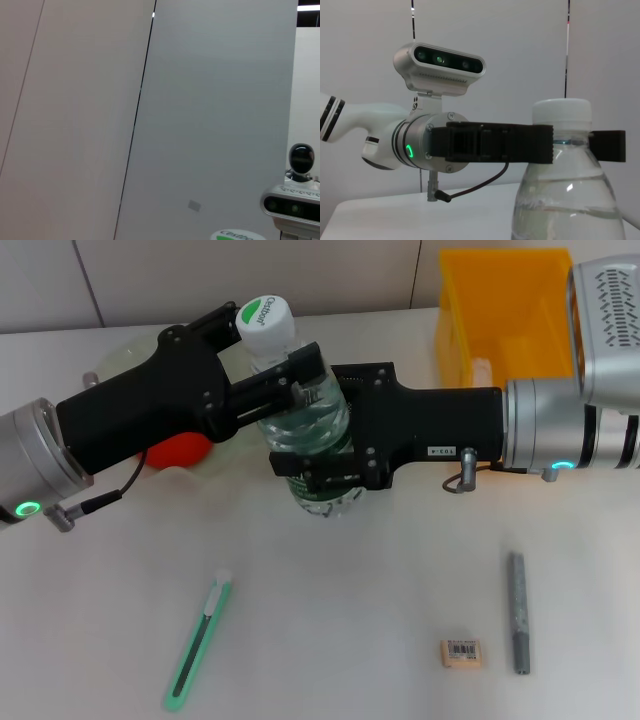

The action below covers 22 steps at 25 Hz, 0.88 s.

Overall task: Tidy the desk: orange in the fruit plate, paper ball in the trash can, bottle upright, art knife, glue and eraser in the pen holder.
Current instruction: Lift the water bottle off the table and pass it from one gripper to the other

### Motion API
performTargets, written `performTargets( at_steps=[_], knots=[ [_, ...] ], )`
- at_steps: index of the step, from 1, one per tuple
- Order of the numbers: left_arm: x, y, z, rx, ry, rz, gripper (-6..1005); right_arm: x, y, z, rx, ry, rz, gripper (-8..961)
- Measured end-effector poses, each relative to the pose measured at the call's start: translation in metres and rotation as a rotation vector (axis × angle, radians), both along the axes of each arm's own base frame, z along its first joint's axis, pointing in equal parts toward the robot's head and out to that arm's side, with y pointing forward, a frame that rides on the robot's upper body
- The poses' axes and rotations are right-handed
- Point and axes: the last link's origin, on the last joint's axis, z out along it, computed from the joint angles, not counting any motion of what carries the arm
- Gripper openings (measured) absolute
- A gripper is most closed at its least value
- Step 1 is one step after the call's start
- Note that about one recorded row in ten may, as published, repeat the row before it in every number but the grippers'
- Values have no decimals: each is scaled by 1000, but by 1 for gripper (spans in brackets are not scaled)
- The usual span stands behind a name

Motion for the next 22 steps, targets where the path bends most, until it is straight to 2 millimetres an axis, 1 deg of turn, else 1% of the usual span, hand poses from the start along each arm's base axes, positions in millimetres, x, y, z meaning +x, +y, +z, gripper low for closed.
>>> performTargets(
  at_steps=[18, 20, 22],
  knots=[
    [4, 1, -1, -2, 6, -21, 672, -1, -1, -3, -11, -4, 5, 760],
    [5, 2, -1, -2, 5, -22, 510, -1, -1, -3, -13, -5, 7, 760],
    [5, 2, -1, -2, 5, -22, 484, -1, -1, -3, -13, -5, 7, 760]
  ],
)
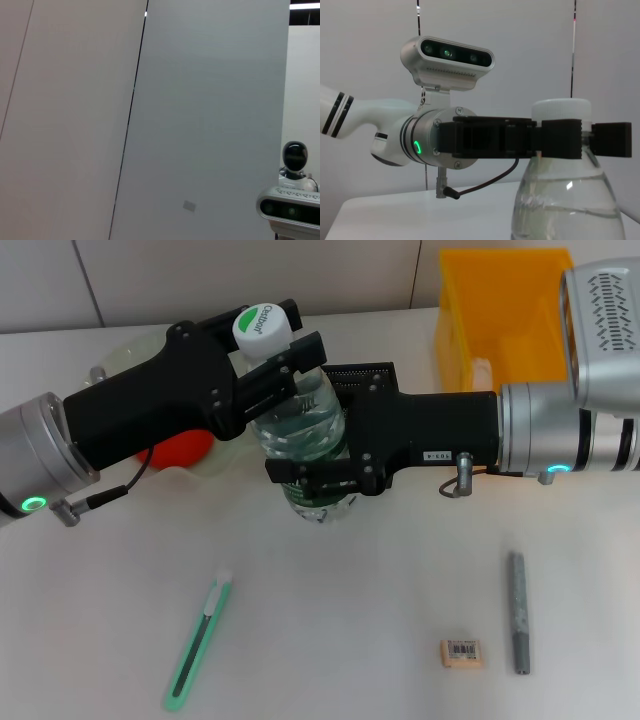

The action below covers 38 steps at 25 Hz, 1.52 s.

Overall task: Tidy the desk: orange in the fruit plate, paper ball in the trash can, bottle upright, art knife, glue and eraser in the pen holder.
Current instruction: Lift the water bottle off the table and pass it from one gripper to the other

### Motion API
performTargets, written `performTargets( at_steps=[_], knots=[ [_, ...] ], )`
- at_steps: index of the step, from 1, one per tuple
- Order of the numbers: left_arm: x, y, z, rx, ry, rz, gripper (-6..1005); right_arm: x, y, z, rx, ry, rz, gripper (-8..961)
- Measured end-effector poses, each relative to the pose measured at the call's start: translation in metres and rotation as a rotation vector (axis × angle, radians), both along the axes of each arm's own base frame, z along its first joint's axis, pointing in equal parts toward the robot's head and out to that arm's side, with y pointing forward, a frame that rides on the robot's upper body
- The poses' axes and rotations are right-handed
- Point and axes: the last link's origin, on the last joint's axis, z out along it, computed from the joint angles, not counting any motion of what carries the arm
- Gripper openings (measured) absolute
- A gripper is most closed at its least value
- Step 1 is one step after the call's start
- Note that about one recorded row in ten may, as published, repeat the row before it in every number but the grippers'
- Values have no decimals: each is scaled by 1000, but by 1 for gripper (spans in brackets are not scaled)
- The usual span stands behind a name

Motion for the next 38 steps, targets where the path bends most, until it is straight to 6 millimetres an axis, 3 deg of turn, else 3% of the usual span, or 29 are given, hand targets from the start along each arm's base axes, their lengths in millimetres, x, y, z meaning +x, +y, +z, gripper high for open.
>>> performTargets(
  at_steps=[4, 38],
  knots=[
    [0, 0, 0, 2, 1, -1, 431, 0, 0, 0, 1, 0, 0, 760],
    [4, -2, 2, 0, -3, -34, 432, 4, 4, -1, -9, 26, -71, 760]
  ],
)
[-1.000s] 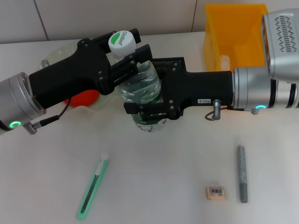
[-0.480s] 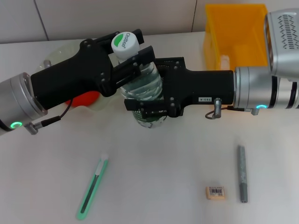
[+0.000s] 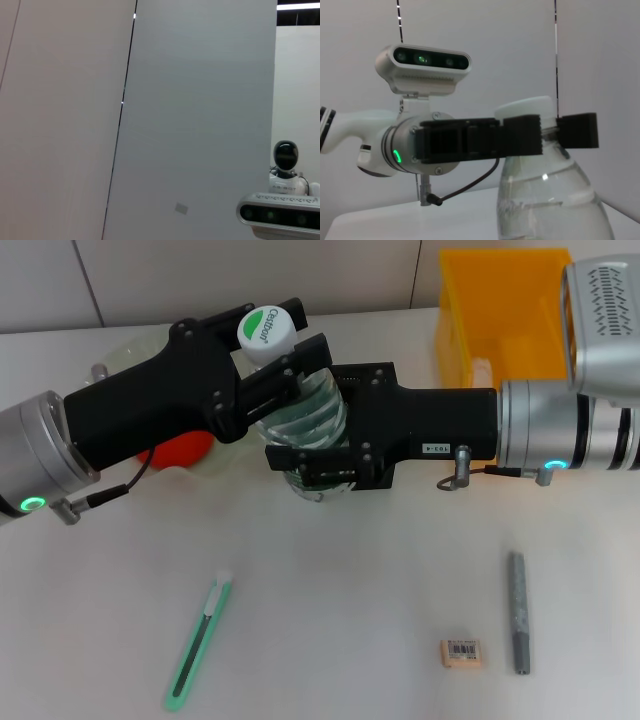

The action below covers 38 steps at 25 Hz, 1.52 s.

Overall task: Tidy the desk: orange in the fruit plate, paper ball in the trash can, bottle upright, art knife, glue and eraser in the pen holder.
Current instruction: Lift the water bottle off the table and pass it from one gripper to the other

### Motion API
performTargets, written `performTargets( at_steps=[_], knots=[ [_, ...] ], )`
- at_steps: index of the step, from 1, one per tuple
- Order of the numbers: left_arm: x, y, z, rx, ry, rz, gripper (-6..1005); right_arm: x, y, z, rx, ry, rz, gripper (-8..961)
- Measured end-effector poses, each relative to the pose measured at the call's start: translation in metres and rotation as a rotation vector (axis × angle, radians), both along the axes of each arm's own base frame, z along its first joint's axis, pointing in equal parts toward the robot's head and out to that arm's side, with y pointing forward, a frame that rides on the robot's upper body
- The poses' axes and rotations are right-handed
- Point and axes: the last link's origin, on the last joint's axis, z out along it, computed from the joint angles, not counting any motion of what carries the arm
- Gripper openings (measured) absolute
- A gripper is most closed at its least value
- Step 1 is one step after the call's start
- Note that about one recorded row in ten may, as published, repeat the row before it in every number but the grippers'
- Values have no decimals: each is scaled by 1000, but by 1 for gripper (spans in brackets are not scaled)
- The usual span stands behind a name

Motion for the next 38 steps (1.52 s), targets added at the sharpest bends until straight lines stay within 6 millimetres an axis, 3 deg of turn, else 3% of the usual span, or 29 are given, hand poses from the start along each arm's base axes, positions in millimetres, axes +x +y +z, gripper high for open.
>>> performTargets(
  at_steps=[14, 38],
  knots=[
    [3, 4, 4, 19, -11, -3, 432, -3, -1, -10, -19, -30, 10, 766],
    [7, 15, 15, 64, -40, 15, 434, 2, -7, -9, -26, -24, 2, 766]
  ],
)
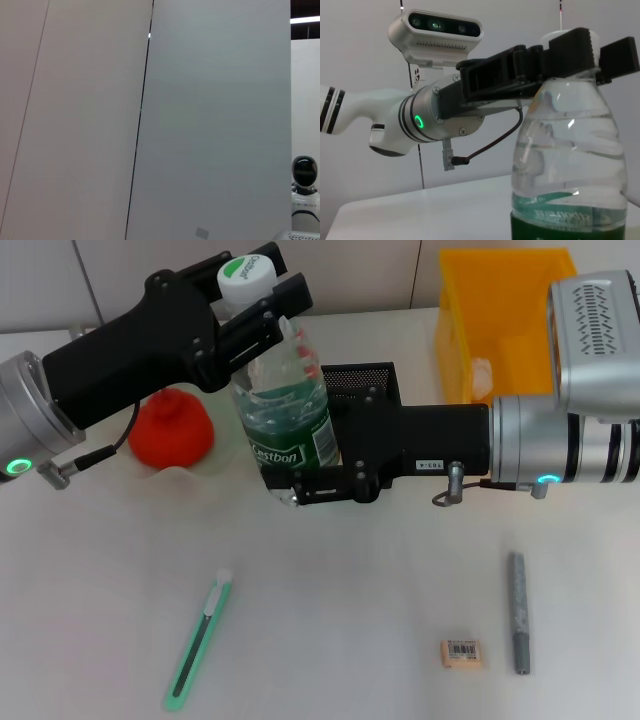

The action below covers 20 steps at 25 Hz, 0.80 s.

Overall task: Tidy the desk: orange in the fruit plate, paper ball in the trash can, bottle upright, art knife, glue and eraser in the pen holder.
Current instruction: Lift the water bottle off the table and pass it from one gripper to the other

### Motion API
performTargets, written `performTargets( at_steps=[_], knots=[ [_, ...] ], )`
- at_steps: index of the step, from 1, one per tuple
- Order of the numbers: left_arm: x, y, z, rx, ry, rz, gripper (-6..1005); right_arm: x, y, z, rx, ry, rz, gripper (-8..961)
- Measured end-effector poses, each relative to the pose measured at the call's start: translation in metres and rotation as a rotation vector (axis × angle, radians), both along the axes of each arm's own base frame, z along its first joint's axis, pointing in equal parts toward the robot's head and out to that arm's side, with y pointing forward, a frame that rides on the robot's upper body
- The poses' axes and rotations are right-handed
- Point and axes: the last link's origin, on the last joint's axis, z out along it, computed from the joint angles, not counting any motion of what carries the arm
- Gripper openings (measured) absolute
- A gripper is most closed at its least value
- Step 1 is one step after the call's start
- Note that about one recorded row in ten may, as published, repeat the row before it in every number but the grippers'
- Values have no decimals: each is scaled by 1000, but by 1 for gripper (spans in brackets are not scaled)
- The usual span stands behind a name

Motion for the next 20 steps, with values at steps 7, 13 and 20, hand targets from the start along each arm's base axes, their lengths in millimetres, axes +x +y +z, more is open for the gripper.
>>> performTargets(
  at_steps=[7, 13, 20],
  knots=[
    [2, 0, 2, 6, -16, -10, 435, 1, 0, -1, 1, -3, -4, 766],
    [5, -1, 5, 13, -30, -24, 436, 0, 1, -2, -3, -6, -3, 767],
    [7, -2, 7, 14, -34, -41, 437, 2, 1, -4, -2, -14, -9, 767]
  ],
)
